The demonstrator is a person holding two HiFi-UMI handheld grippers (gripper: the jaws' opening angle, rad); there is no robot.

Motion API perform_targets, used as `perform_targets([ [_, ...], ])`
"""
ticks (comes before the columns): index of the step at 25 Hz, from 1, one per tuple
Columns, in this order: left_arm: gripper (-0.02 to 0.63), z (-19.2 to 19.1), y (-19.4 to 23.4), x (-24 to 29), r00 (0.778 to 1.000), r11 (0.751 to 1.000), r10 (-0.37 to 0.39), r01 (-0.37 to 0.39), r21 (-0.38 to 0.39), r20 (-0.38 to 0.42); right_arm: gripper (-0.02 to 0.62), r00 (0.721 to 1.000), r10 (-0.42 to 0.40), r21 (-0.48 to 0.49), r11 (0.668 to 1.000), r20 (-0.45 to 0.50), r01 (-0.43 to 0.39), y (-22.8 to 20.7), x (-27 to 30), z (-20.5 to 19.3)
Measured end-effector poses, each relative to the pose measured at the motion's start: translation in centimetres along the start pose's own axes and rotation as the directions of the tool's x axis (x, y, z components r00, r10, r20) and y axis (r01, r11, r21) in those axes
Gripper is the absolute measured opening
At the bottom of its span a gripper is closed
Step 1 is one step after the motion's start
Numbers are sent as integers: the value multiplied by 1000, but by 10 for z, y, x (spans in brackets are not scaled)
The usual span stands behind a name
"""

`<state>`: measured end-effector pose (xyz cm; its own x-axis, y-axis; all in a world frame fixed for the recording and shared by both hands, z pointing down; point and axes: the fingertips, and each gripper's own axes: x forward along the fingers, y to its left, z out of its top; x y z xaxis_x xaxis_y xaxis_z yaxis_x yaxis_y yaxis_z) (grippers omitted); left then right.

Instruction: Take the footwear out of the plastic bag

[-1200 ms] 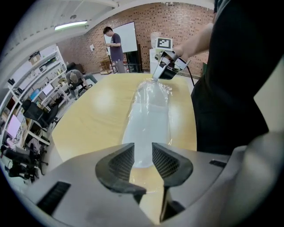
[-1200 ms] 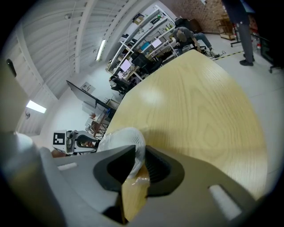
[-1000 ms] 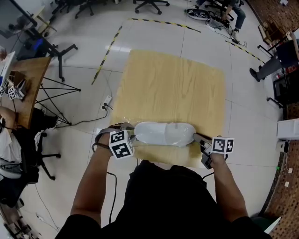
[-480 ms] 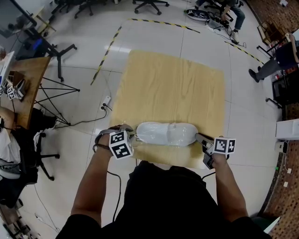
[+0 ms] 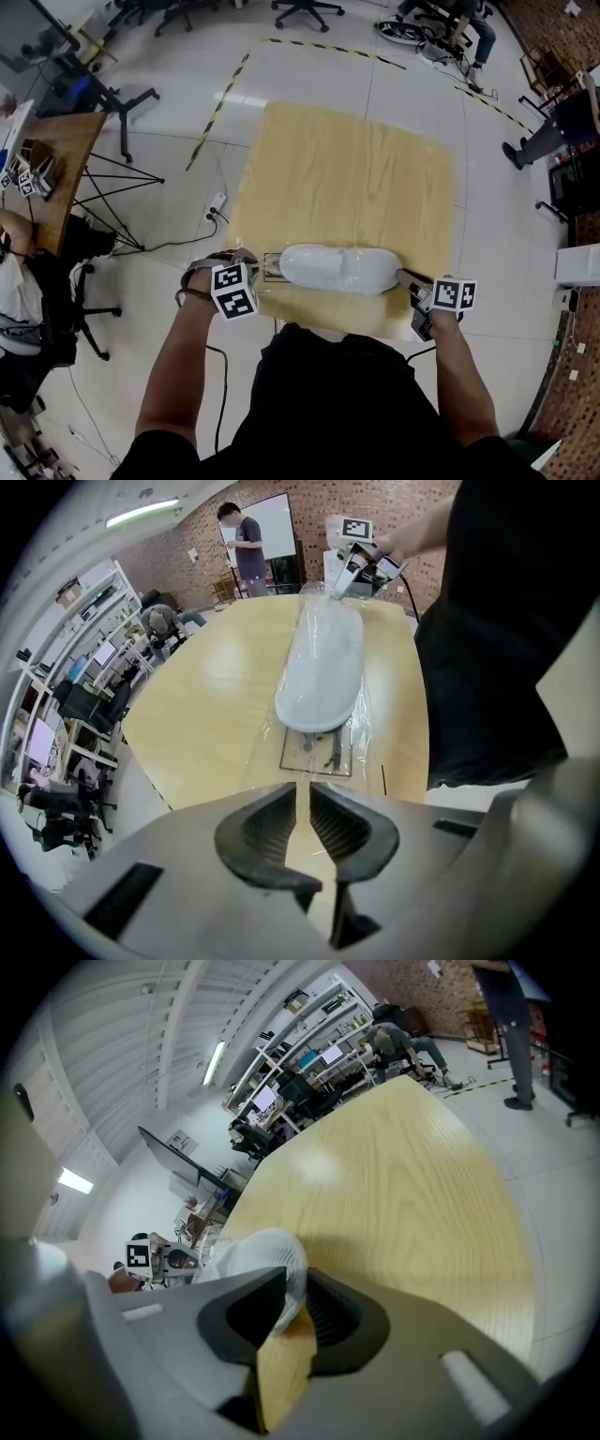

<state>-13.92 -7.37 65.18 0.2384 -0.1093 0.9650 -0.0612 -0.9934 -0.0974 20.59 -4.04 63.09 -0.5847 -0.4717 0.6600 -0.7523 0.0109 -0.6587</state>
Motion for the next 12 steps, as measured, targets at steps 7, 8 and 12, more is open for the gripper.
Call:
perform_targets([
  [7,46,-19,5,-3,999,1000,23,-23,-14,-30,72,1000,-12,3,1000,5,11,-5,-5,0],
  [8,46,-20,5,-3,999,1000,26,-27,-11,-33,71,1000,-13,4,1000,6,13,-6,-6,0],
  [12,46,-25,8,-1,998,1000,28,-28,-10,-50,71,1000,-22,3,1000,11,22,-9,-7,1],
])
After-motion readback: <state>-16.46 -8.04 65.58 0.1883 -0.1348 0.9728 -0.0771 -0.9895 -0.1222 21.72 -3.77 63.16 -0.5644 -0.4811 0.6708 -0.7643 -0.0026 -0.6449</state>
